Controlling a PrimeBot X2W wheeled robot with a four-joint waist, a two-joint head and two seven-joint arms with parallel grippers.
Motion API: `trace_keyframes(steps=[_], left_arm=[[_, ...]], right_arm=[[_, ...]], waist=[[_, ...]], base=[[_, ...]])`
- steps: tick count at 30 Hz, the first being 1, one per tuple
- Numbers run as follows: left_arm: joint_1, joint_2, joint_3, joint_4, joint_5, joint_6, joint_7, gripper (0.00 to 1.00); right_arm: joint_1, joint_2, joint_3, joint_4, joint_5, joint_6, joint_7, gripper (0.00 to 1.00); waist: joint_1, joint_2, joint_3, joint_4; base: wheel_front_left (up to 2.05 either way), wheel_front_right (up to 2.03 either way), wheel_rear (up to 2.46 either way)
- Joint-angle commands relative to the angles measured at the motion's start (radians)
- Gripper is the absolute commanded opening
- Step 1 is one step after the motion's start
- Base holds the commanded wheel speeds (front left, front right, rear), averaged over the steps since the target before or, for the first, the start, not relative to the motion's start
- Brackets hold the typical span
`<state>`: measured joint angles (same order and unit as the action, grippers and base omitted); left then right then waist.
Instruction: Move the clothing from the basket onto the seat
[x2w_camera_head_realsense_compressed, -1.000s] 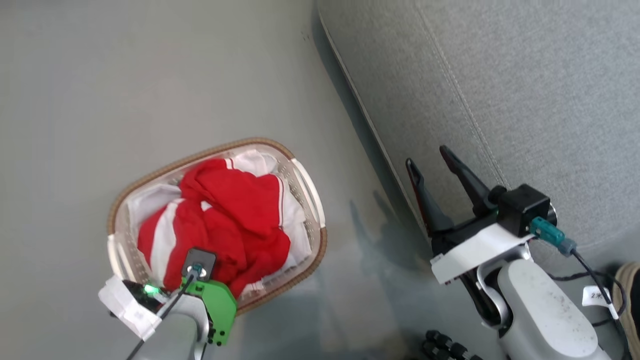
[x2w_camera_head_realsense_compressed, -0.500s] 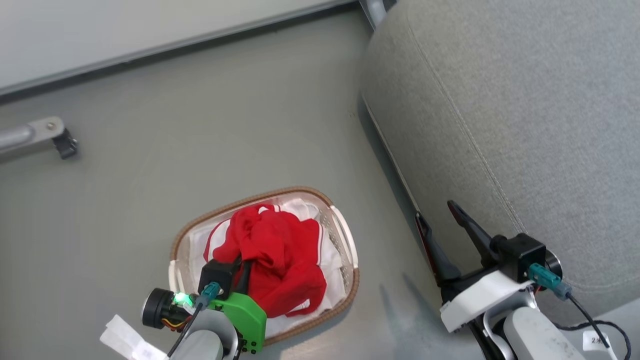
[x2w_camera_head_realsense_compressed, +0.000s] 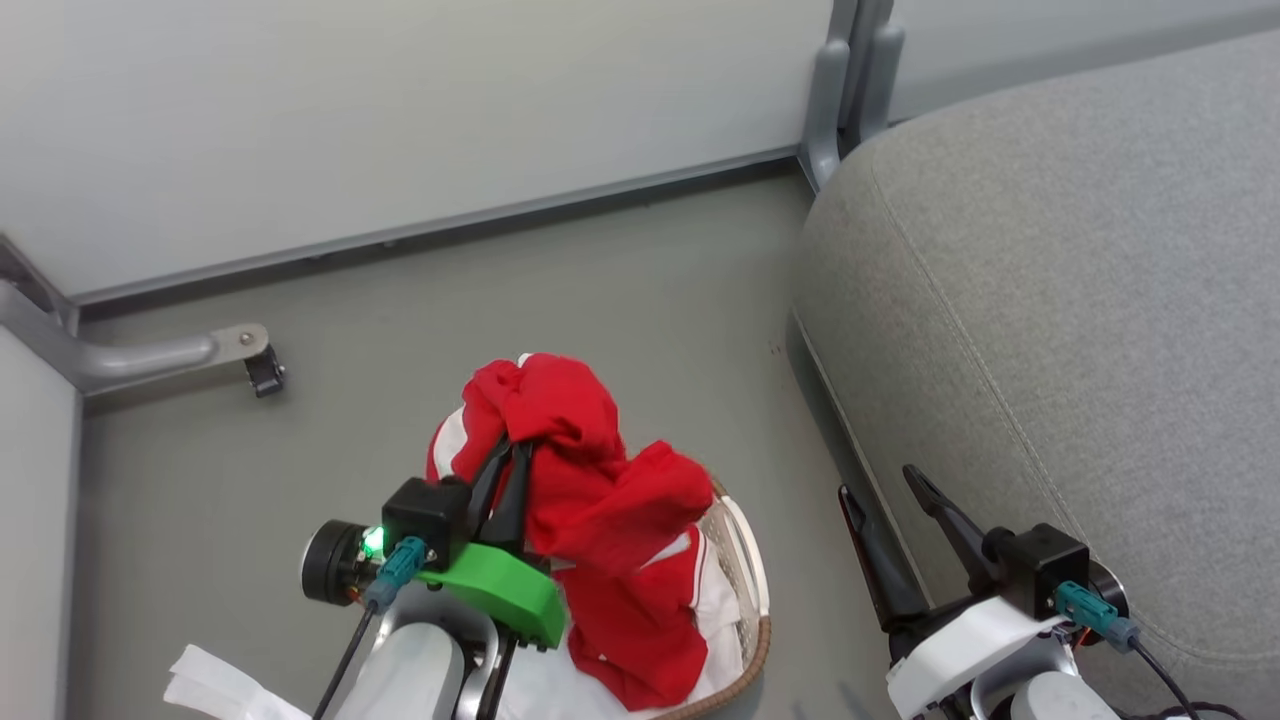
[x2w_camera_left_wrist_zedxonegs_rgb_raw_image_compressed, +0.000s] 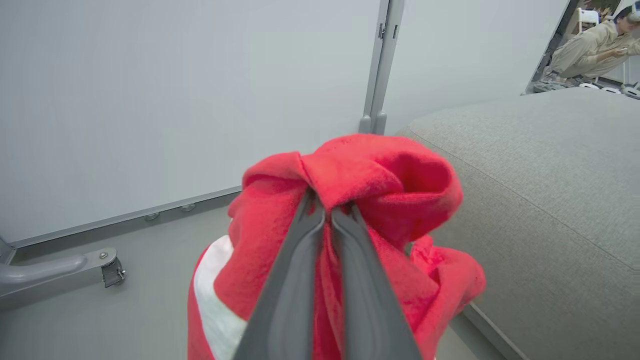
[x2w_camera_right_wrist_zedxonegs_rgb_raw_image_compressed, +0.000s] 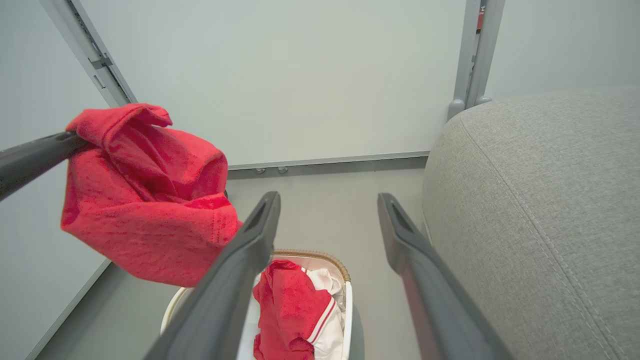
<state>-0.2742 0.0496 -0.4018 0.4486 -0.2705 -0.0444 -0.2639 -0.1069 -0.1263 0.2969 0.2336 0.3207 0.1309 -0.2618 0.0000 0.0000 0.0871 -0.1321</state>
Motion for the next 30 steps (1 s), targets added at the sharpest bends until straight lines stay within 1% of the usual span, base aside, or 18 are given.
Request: trace_keyframes(steps=[1, 8, 12, 16, 23, 26, 30], left_arm=[[0.004, 0.002, -0.005, -0.026, -0.014, -0.002, -0.001, 0.0], [-0.029, 0.002, -0.015, -0.15, -0.061, 0.012, -0.001, 0.0], [-0.037, 0.003, -0.026, -0.201, -0.079, 0.026, -0.001, 0.0], [-0.039, 0.003, -0.04, -0.223, -0.095, 0.04, -0.001, 0.0], [-0.039, 0.002, -0.074, -0.233, -0.123, 0.053, -0.001, 0.0], [-0.044, 0.003, -0.095, -0.237, -0.135, 0.055, -0.001, 0.0], [-0.044, 0.002, -0.13, -0.243, -0.158, 0.047, -0.001, 0.0]], right_arm=[[0.019, 0.004, -0.004, 0.002, 0.002, 0.0, -0.005, 1.0], [0.031, 0.009, -0.002, 0.007, 0.006, 0.0, -0.005, 1.0], [0.031, 0.009, 0.02, -0.004, 0.004, 0.0, -0.005, 1.0], [-0.004, -0.007, 0.1, -0.037, 0.0, 0.0, -0.005, 1.0], [-0.129, -0.046, 0.3, -0.105, 0.0, 0.0, -0.004, 1.0], [-0.19, -0.051, 0.358, -0.091, -0.011, 0.0, -0.004, 1.0], [-0.25, -0.039, 0.403, -0.047, -0.018, 0.0, -0.004, 1.0]], waist=[[0.0, 0.0, -0.046, 0.027], [0.0, 0.0, -0.065, 0.024], [0.0, 0.0, -0.07, 0.023], [0.0, 0.0, -0.072, 0.021], [0.0, 0.0, -0.069, 0.025], [0.0, 0.0, -0.068, 0.036], [0.0, 0.0, -0.068, 0.053]], base=[[0.0, 0.0, 0.0], [0.0, 0.0, 0.0], [0.0, 0.0, 0.0], [0.0, 0.0, 0.0], [0.0, 0.0, 0.0], [0.0, 0.0, 0.0], [0.0, 0.0, 0.0]])
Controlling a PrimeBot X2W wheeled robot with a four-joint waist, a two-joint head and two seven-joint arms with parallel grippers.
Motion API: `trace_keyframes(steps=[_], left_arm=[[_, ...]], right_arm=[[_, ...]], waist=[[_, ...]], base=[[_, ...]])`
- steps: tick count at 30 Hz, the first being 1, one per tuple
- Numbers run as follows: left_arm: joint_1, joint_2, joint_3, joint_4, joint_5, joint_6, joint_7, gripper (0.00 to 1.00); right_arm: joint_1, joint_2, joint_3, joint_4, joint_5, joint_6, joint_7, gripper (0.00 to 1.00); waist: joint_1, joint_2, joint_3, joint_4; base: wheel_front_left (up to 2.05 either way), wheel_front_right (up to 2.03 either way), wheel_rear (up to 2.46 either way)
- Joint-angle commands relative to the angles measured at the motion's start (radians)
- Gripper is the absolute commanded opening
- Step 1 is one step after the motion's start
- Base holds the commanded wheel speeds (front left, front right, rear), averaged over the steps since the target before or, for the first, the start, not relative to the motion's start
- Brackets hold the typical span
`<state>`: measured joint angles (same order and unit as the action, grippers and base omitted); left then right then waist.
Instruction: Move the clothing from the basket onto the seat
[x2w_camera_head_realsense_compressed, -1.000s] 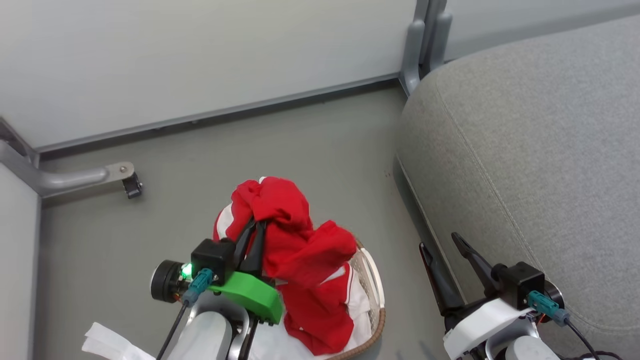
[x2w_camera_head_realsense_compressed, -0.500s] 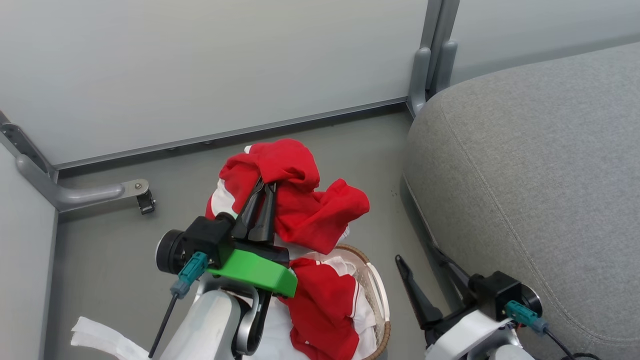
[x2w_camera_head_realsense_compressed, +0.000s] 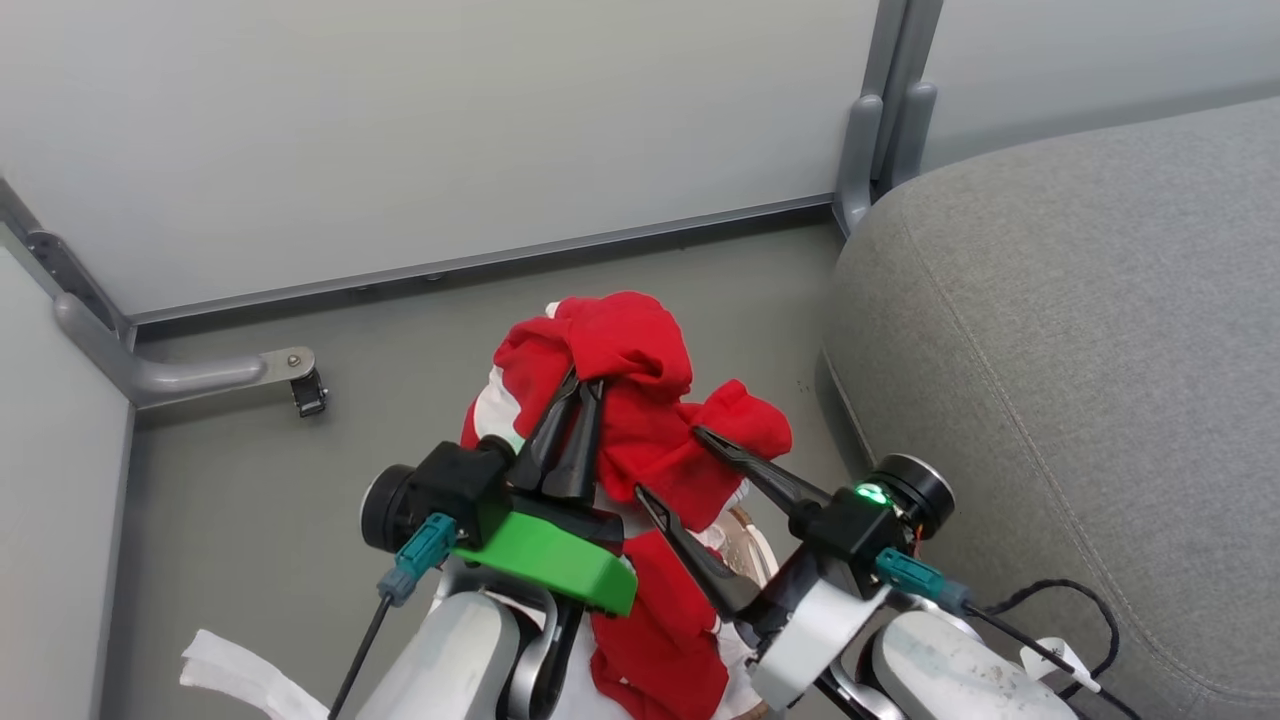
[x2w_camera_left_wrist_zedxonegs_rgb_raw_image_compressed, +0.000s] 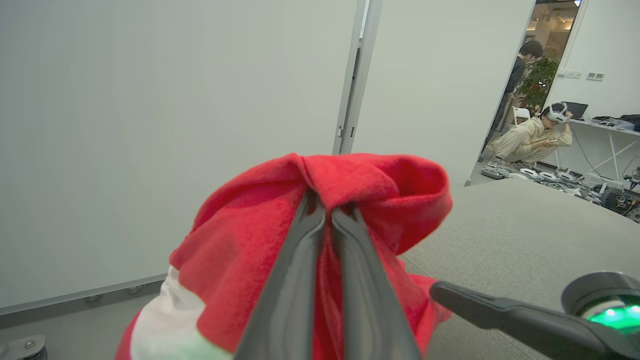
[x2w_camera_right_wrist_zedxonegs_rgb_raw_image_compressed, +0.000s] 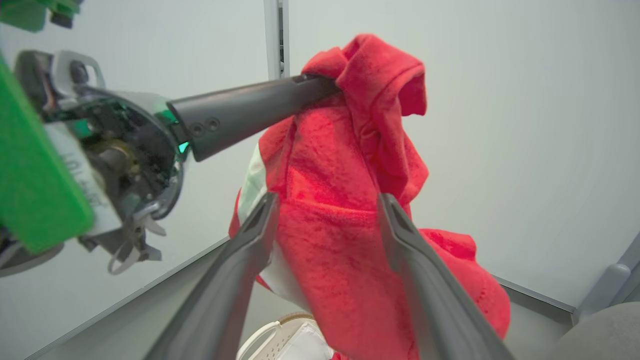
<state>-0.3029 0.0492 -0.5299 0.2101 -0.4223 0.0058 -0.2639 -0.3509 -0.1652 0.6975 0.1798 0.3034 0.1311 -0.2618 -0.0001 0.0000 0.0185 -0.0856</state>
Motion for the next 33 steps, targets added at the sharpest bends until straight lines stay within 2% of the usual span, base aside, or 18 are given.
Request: trace_keyframes(steps=[1, 10, 11, 12, 13, 14, 20, 21, 22, 23, 24, 29, 33], left_arm=[[-0.015, 0.003, -0.008, -0.004, -0.011, -0.005, -0.001, 0.0], [-0.011, 0.003, -0.07, -0.026, -0.05, -0.007, -0.001, 0.0], [-0.011, 0.003, -0.075, -0.026, -0.051, -0.007, -0.001, 0.0], [-0.011, 0.003, -0.08, -0.026, -0.055, -0.008, -0.001, 0.0], [-0.01, 0.003, -0.083, -0.026, -0.059, -0.008, -0.001, 0.0], [-0.009, 0.003, -0.087, -0.025, -0.059, -0.007, -0.001, 0.0], [0.004, 0.003, -0.082, -0.012, -0.054, 0.003, -0.001, 0.0], [0.007, 0.003, -0.078, -0.01, -0.049, 0.004, -0.001, 0.18], [0.011, 0.003, -0.073, -0.005, -0.044, 0.005, -0.001, 0.49], [0.014, 0.003, -0.07, 0.002, -0.04, 0.008, -0.001, 0.85], [0.015, 0.003, -0.065, 0.003, -0.033, 0.009, -0.001, 1.0], [0.019, 0.003, -0.041, 0.014, 0.0, 0.008, -0.001, 1.0], [0.019, 0.003, -0.024, 0.026, 0.031, 0.001, 0.0, 1.0]], right_arm=[[-0.016, 0.003, 0.007, 0.018, 0.0, -0.001, -0.004, 1.0], [-0.12, 0.062, 0.045, 0.181, -0.006, -0.001, -0.004, 1.0], [-0.124, 0.067, 0.048, 0.199, -0.004, -0.001, -0.004, 0.87], [-0.127, 0.072, 0.05, 0.221, 0.001, -0.001, -0.004, 0.36], [-0.131, 0.077, 0.051, 0.233, 0.009, -0.001, -0.004, 0.04], [-0.133, 0.083, 0.045, 0.25, 0.022, -0.001, -0.003, 0.0], [-0.109, 0.097, -0.011, 0.25, 0.027, -0.001, -0.003, 0.0], [-0.102, 0.097, -0.021, 0.243, 0.023, -0.001, -0.004, 0.0], [-0.095, 0.096, -0.034, 0.232, 0.02, -0.001, -0.004, 0.0], [-0.088, 0.095, -0.044, 0.224, 0.018, -0.001, -0.003, 0.0], [-0.079, 0.093, -0.055, 0.212, 0.014, -0.001, -0.003, 0.0], [-0.039, 0.082, -0.094, 0.162, 0.01, -0.001, -0.003, 0.0], [-0.031, 0.067, -0.111, 0.12, 0.012, -0.001, -0.004, 0.0]], waist=[[0.0001, 0.0, 0.0, 0.01], [0.0001, 0.0, 0.003, 0.034], [0.0001, 0.0, 0.003, 0.036], [0.0001, 0.0, 0.002, 0.038], [0.0001, 0.0, 0.002, 0.04], [0.0001, 0.0, 0.001, 0.041], [0.0001, 0.0, -0.001, 0.033], [0.0001, 0.0, 0.0, 0.027], [0.0001, 0.0, 0.001, 0.019], [0.0001, 0.0, 0.002, 0.009], [0.0001, 0.0, 0.005, -0.004], [0.0001, 0.0, 0.028, -0.099], [0.0001, 0.0, 0.061, -0.203]], base=[[0.0, 0.0, 0.0], [0.0, 0.0, 0.0], [0.0, 0.0, 0.0], [0.0, 0.0, 0.0], [0.0, 0.0, 0.0], [0.0, 0.0, 0.0], [0.0, 0.0, 0.0], [0.0, 0.0, 0.0], [0.0, 0.0, 0.0], [0.0, 0.0, 0.0], [0.0, 0.0, 0.0], [0.0, 0.0, 0.0], [0.0, 0.0, 0.0]])
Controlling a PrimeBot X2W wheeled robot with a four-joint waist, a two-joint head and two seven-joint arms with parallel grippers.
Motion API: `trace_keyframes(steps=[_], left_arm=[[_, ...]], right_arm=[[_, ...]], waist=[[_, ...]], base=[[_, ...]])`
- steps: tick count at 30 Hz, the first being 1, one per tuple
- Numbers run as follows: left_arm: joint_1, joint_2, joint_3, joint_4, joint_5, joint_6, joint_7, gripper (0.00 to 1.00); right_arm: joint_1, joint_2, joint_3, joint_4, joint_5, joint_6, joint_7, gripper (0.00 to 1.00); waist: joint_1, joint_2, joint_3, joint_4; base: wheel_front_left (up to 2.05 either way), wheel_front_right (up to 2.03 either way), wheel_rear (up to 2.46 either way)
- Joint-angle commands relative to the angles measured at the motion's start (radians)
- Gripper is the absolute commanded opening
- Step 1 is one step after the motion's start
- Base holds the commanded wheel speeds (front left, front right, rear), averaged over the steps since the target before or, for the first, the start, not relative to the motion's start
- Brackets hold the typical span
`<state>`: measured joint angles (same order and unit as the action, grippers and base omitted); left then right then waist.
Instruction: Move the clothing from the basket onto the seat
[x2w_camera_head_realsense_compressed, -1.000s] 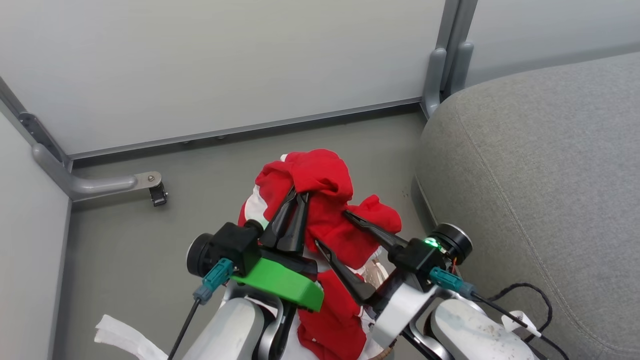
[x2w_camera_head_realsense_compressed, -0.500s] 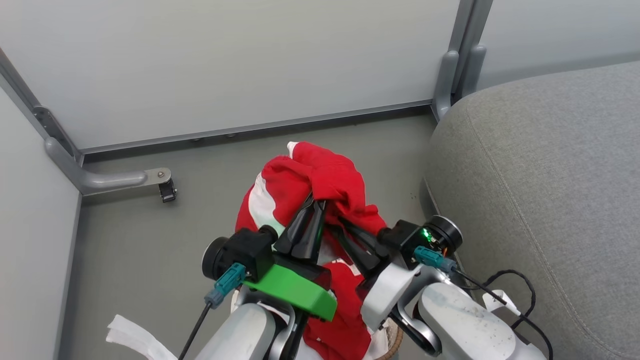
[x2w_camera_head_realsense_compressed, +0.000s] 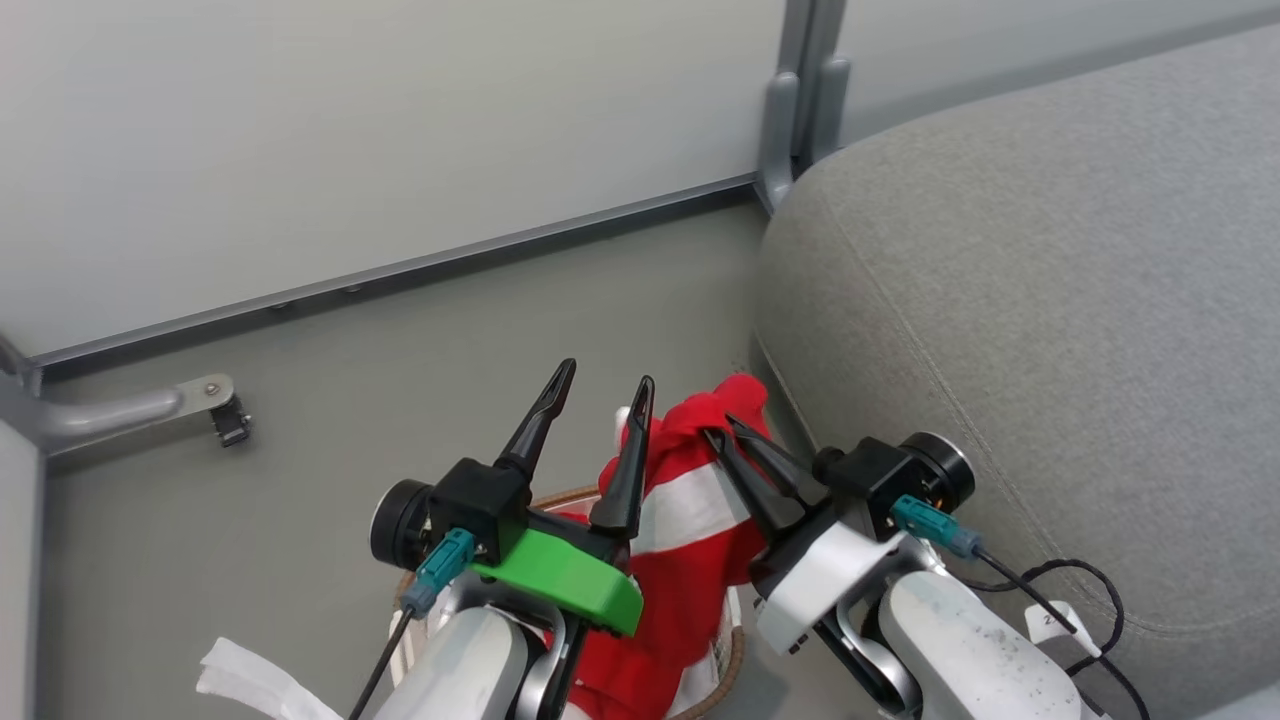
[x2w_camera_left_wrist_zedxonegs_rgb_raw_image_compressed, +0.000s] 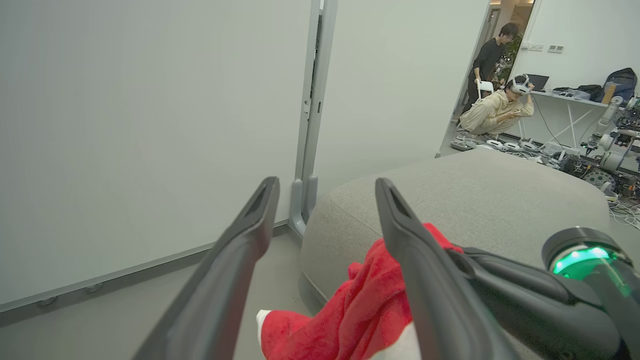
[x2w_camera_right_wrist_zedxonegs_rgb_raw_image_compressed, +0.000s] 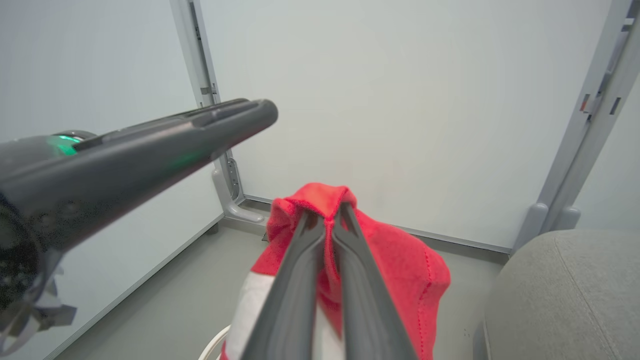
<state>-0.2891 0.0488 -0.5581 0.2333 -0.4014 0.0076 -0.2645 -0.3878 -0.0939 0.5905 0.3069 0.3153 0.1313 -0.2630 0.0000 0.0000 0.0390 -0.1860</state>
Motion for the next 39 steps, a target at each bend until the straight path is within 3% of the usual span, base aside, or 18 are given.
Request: trace_keyframes(steps=[1, 10, 16, 25, 39], left_arm=[[0.004, 0.003, 0.009, 0.006, 0.013, -0.003, 0.0, 1.0], [-0.032, 0.004, 0.009, 0.044, 0.05, -0.021, 0.0, 1.0], [-0.057, 0.005, -0.003, 0.066, 0.068, -0.034, 0.0, 1.0], [-0.098, 0.005, -0.015, 0.102, 0.097, -0.039, 0.0, 1.0], [-0.209, 0.005, -0.039, 0.146, 0.168, -0.038, 0.0, 1.0]], right_arm=[[0.007, -0.009, -0.007, -0.015, 0.003, -0.001, -0.002, 0.0], [0.032, -0.034, -0.078, -0.078, 0.014, -0.001, -0.002, 0.0], [0.015, -0.06, -0.179, -0.101, 0.005, -0.001, -0.002, 0.0], [-0.127, -0.147, -0.293, -0.096, -0.048, -0.001, -0.002, 0.0], [-0.523, -0.33, -0.418, 0.036, -0.105, -0.001, -0.002, 0.0]], waist=[[0.0, 0.0, 0.049, -0.125], [0.0, 0.0, 0.11, -0.306], [0.0, 0.0, 0.15, -0.351], [0.0, 0.0, 0.241, -0.343], [0.0, 0.0, 0.445, -0.207]], base=[[0.0, 0.0, 0.0], [0.0, 0.0, 0.0], [0.0, 0.0, 0.0], [0.0, 0.0, 0.0], [0.0, 0.0, 0.0]])
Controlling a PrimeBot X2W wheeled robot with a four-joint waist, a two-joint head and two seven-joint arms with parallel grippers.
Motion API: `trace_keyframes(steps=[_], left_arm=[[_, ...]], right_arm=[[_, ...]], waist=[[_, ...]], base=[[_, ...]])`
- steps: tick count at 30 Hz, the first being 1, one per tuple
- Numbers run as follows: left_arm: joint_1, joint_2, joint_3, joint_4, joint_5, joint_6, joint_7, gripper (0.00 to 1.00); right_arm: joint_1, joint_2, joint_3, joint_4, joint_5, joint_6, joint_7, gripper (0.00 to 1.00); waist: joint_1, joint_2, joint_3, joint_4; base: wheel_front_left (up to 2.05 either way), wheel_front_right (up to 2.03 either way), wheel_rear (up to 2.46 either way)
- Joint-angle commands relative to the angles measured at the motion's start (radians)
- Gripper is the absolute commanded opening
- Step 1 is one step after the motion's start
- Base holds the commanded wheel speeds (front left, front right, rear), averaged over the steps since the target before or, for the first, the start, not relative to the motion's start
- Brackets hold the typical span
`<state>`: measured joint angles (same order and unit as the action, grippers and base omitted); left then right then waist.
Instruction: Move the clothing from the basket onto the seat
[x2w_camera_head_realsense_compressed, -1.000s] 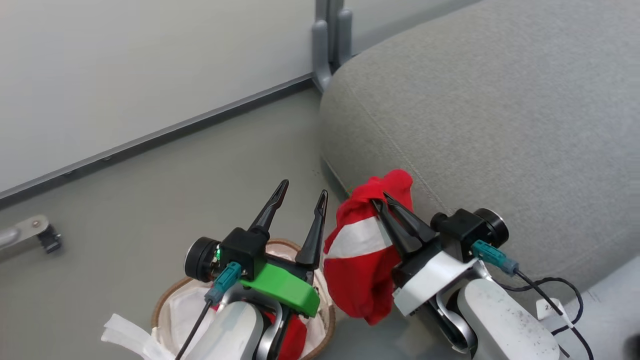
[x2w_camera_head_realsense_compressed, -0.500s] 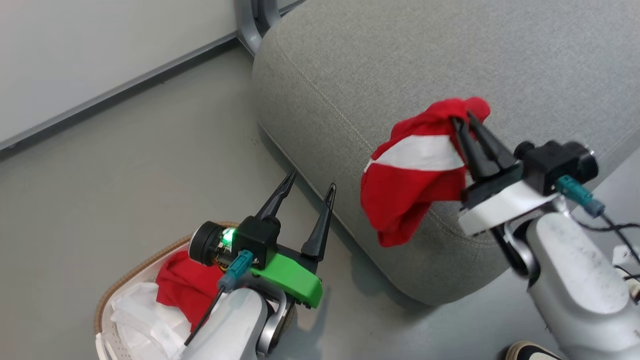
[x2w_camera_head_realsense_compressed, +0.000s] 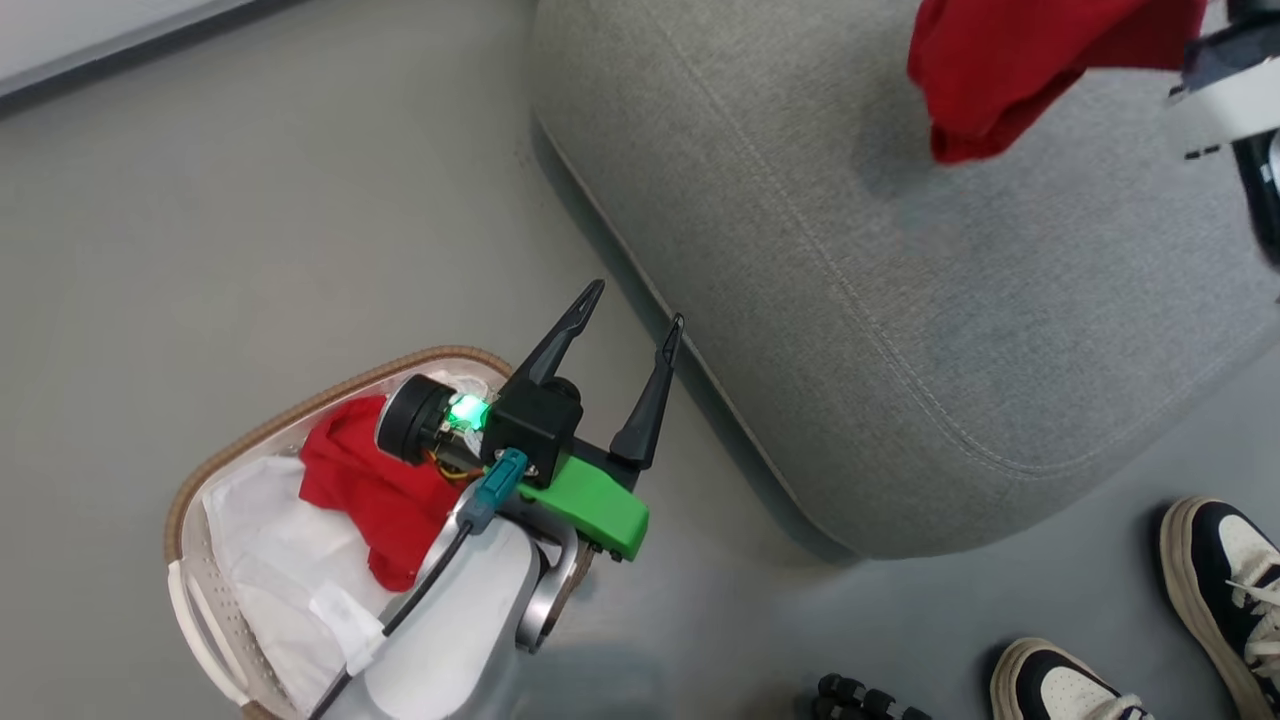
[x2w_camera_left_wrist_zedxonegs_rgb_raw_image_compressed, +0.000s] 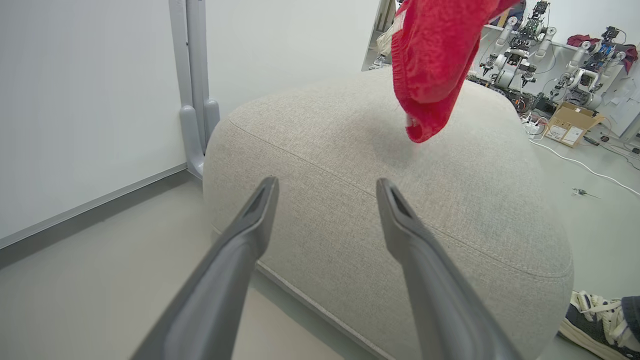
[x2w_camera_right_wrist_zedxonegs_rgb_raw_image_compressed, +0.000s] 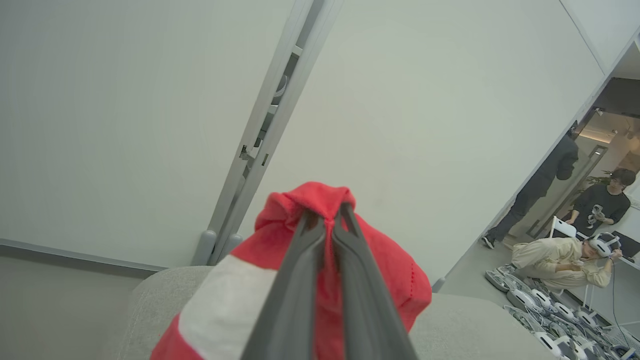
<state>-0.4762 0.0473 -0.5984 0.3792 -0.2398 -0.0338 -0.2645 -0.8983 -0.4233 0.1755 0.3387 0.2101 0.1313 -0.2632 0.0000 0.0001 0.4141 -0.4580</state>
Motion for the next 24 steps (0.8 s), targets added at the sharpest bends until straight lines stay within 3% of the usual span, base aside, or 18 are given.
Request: trace_keyframes(steps=[1, 11, 15, 20, 24], left_arm=[[-0.028, 0.006, -0.003, 0.0, 0.007, 0.005, 0.0, 1.0], [-0.088, 0.006, -0.027, -0.01, 0.021, 0.027, 0.0, 1.0], [-0.1, 0.006, -0.031, -0.015, 0.029, 0.037, 0.0, 1.0], [-0.095, 0.006, -0.034, -0.02, 0.026, 0.052, 0.0, 1.0], [-0.081, 0.006, -0.033, -0.02, 0.021, 0.059, 0.0, 1.0]], right_arm=[[-0.032, -0.008, -0.008, 0.015, 0.004, -0.001, -0.002, 0.0], [-0.186, -0.064, -0.104, 0.161, -0.065, -0.001, -0.002, 0.0], [-0.208, -0.068, -0.194, 0.242, -0.123, -0.001, -0.002, 0.0], [-0.19, -0.047, -0.353, 0.332, -0.227, -0.001, -0.002, 0.0], [-0.146, -0.018, -0.419, 0.403, -0.289, -0.001, -0.002, 0.0]], waist=[[0.0, -0.0001, 0.081, 0.075], [0.0, -0.0001, 0.189, 0.175], [0.0, -0.0001, 0.223, 0.21], [0.0, -0.0001, 0.248, 0.245], [0.0, -0.0001, 0.25, 0.261]], base=[[0.0, 0.0, 0.0], [0.0, 0.0, 0.0], [0.0, 0.0, 0.0], [0.0, 0.0, 0.0], [0.0, 0.0, 0.0]])
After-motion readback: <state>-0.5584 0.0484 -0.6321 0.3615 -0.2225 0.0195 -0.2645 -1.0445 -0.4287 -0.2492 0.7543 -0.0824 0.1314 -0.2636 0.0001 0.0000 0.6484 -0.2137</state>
